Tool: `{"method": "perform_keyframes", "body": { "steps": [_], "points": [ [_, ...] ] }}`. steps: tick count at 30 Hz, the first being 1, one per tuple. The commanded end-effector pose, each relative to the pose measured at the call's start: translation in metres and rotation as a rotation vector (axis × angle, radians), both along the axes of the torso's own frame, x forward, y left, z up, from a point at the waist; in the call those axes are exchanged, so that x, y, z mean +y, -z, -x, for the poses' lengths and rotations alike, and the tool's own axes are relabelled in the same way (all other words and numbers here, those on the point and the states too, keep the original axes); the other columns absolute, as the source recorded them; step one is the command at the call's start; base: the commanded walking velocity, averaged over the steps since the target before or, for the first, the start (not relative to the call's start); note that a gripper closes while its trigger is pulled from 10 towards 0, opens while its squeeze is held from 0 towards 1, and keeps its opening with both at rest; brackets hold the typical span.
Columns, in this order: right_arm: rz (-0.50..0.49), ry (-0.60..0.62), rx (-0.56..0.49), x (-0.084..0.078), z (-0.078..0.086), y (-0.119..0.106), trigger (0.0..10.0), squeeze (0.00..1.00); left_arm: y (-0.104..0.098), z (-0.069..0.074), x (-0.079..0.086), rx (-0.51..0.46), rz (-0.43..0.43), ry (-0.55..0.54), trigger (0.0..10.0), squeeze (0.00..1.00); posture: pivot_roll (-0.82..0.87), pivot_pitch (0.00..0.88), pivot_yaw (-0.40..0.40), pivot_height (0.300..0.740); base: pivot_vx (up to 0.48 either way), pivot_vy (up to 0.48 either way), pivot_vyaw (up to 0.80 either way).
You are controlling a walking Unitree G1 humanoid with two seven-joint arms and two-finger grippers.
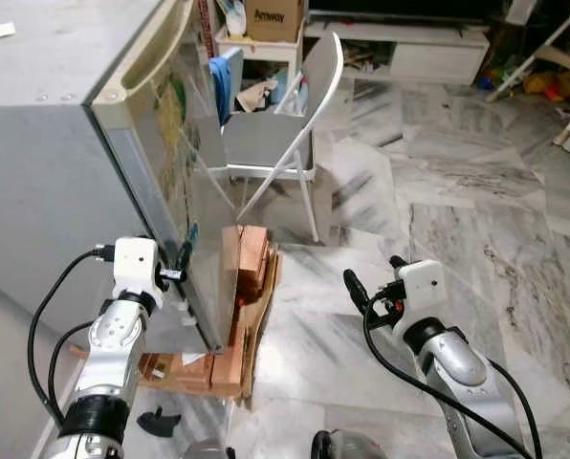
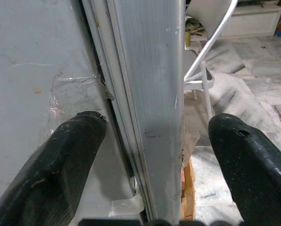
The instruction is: Restocking fridge
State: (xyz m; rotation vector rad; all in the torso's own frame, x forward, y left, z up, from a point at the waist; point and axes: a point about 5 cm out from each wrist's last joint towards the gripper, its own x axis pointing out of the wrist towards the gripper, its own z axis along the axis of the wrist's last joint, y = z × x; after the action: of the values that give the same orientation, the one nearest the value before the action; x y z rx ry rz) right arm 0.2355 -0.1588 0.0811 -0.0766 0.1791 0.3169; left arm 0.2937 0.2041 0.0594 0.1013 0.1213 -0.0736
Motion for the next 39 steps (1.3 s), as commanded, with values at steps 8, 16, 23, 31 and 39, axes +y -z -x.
{"method": "perform_keyframes", "body": {
  "steps": [8,16,23,31,39],
  "points": [
    [0.005,-0.014,0.013,0.000,0.001,0.002,10.0,0.00,-0.021,-0.013,-0.011,-0.042,0.111,0.132,10.0,0.00,-0.01,0.000,0.019,0.740,0.000,0.000,0.00],
    [-0.001,-0.017,0.021,-0.002,-0.002,0.004,10.0,0.00,-0.008,-0.006,-0.025,0.037,0.095,0.249,10.0,0.00,-0.01,0.000,0.020,0.740,0.000,0.000,0.00],
    [0.002,-0.019,0.023,-0.002,-0.003,0.005,10.0,0.00,-0.012,-0.010,-0.021,0.018,0.057,0.213,10.0,0.00,-0.01,0.000,0.020,0.740,0.000,0.000,0.00],
    [-0.014,-0.112,0.093,0.009,0.002,0.013,10.0,0.00,-0.022,-0.036,-0.016,-0.016,0.011,0.076,10.0,0.00,-0.01,0.000,0.010,0.740,0.000,0.000,0.00],
    [-0.082,-0.265,0.328,0.007,0.027,0.030,10.0,0.00,-0.094,-0.050,-0.125,-0.217,0.160,0.604,10.0,0.00,0.00,0.000,-0.001,0.740,0.000,0.000,0.00]
  ]
}}
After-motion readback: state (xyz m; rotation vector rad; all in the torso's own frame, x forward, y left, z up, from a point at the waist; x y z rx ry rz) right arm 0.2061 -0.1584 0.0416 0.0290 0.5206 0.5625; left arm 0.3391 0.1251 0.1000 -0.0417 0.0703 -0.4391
